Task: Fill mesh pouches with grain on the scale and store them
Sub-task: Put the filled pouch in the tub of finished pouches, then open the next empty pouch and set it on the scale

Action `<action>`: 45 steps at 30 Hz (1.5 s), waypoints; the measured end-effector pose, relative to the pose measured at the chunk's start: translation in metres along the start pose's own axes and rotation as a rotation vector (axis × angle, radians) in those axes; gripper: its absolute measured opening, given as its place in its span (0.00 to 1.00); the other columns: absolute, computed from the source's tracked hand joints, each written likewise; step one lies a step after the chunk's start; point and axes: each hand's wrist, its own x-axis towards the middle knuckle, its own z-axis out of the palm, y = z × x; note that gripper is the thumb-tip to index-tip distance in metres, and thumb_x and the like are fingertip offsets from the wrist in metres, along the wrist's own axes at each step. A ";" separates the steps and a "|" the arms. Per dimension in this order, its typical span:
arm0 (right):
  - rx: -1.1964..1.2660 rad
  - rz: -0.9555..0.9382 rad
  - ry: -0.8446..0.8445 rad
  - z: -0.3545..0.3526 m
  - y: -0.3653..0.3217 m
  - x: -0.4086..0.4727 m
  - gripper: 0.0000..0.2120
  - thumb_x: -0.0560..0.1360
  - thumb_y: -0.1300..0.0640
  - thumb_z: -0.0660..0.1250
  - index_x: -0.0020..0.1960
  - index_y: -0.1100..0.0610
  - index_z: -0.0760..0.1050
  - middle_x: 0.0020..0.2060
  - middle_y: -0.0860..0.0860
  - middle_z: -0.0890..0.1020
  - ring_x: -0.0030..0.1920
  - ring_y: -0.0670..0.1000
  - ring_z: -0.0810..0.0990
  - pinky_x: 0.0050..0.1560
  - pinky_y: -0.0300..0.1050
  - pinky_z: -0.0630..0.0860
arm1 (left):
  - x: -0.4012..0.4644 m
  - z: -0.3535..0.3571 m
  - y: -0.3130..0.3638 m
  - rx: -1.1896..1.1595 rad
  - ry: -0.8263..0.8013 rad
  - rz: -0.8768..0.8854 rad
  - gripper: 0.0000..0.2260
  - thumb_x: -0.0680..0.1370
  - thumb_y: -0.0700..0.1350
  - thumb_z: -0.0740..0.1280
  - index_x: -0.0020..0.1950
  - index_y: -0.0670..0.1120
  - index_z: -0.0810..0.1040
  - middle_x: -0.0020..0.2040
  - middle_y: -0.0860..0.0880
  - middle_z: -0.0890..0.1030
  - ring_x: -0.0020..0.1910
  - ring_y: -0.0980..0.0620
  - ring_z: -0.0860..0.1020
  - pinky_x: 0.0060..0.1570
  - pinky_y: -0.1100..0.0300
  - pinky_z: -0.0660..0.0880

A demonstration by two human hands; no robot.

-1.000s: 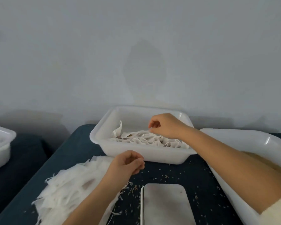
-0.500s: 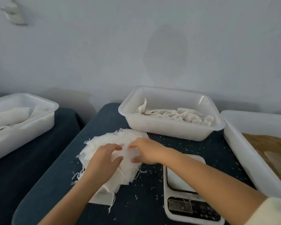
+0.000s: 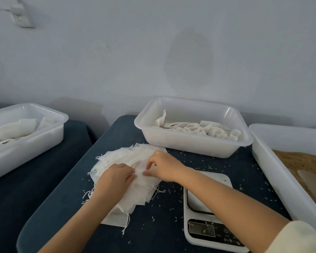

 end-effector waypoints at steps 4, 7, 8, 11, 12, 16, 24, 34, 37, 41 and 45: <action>0.025 -0.057 0.119 0.002 -0.009 0.019 0.17 0.76 0.46 0.66 0.61 0.54 0.74 0.63 0.51 0.72 0.62 0.53 0.72 0.59 0.45 0.68 | -0.002 -0.003 0.001 0.014 0.007 0.049 0.08 0.79 0.46 0.63 0.51 0.47 0.82 0.49 0.53 0.81 0.50 0.51 0.74 0.48 0.63 0.66; -0.090 -0.095 -0.003 0.002 -0.016 0.035 0.25 0.77 0.48 0.64 0.72 0.51 0.65 0.72 0.52 0.66 0.71 0.53 0.64 0.69 0.49 0.63 | -0.003 -0.006 0.002 0.006 0.002 0.074 0.08 0.79 0.44 0.64 0.50 0.46 0.82 0.48 0.52 0.81 0.49 0.49 0.74 0.49 0.62 0.68; -0.102 -0.092 -0.047 0.002 -0.018 0.040 0.24 0.78 0.50 0.63 0.73 0.51 0.65 0.72 0.52 0.66 0.70 0.54 0.65 0.69 0.49 0.64 | -0.004 -0.007 0.002 0.003 -0.001 0.086 0.07 0.79 0.44 0.64 0.50 0.46 0.82 0.48 0.52 0.80 0.49 0.49 0.74 0.49 0.62 0.68; -0.141 -0.082 -0.085 0.005 -0.021 0.051 0.15 0.79 0.52 0.61 0.65 0.50 0.75 0.62 0.52 0.77 0.61 0.55 0.74 0.57 0.47 0.71 | -0.005 -0.009 0.001 0.000 -0.018 0.113 0.08 0.79 0.46 0.64 0.52 0.47 0.82 0.50 0.54 0.80 0.51 0.51 0.73 0.51 0.64 0.68; -0.171 -0.091 -0.066 0.006 -0.022 0.053 0.13 0.79 0.52 0.60 0.60 0.51 0.78 0.58 0.52 0.79 0.57 0.54 0.76 0.51 0.46 0.72 | -0.005 -0.009 0.000 -0.007 -0.021 0.111 0.08 0.79 0.47 0.63 0.52 0.48 0.81 0.50 0.55 0.79 0.52 0.52 0.73 0.51 0.65 0.67; -0.213 -0.145 0.020 0.005 -0.020 0.055 0.11 0.79 0.53 0.60 0.53 0.54 0.80 0.51 0.54 0.80 0.51 0.55 0.77 0.43 0.44 0.68 | -0.007 -0.010 -0.004 -0.081 0.007 0.051 0.08 0.78 0.50 0.64 0.53 0.50 0.80 0.51 0.58 0.78 0.54 0.57 0.72 0.52 0.68 0.66; 0.167 -0.150 0.137 -0.018 -0.013 0.041 0.08 0.77 0.51 0.66 0.52 0.53 0.80 0.51 0.47 0.82 0.52 0.49 0.79 0.50 0.41 0.71 | 0.008 -0.015 -0.002 -0.450 0.192 -0.259 0.14 0.73 0.49 0.71 0.57 0.54 0.73 0.54 0.60 0.70 0.50 0.60 0.74 0.46 0.68 0.70; 0.454 -0.120 0.199 -0.022 -0.017 0.029 0.07 0.72 0.53 0.73 0.47 0.46 0.76 0.48 0.45 0.78 0.43 0.40 0.74 0.44 0.35 0.70 | 0.037 -0.017 0.011 -0.970 0.161 -0.524 0.04 0.76 0.43 0.68 0.45 0.50 0.81 0.38 0.56 0.84 0.38 0.57 0.82 0.37 0.63 0.79; 0.680 -0.058 0.114 -0.025 -0.015 0.028 0.18 0.70 0.59 0.75 0.55 0.45 0.74 0.46 0.49 0.78 0.40 0.43 0.78 0.46 0.35 0.75 | 0.037 -0.019 0.009 -0.978 0.198 -0.540 0.03 0.76 0.42 0.69 0.44 0.49 0.81 0.37 0.56 0.83 0.37 0.56 0.82 0.34 0.65 0.76; 0.847 0.000 0.092 -0.026 -0.015 0.029 0.12 0.70 0.59 0.75 0.49 0.47 0.78 0.42 0.49 0.83 0.40 0.43 0.82 0.45 0.36 0.79 | 0.035 -0.021 0.010 -1.030 0.183 -0.554 0.01 0.76 0.44 0.68 0.47 0.47 0.79 0.37 0.56 0.83 0.36 0.57 0.82 0.31 0.66 0.77; 0.966 0.052 0.137 -0.029 -0.018 0.033 0.06 0.70 0.58 0.75 0.46 0.53 0.80 0.40 0.48 0.83 0.41 0.45 0.82 0.45 0.39 0.80 | 0.031 -0.025 0.009 -1.011 0.043 -0.502 0.07 0.74 0.47 0.70 0.51 0.51 0.78 0.42 0.55 0.84 0.41 0.53 0.83 0.41 0.58 0.79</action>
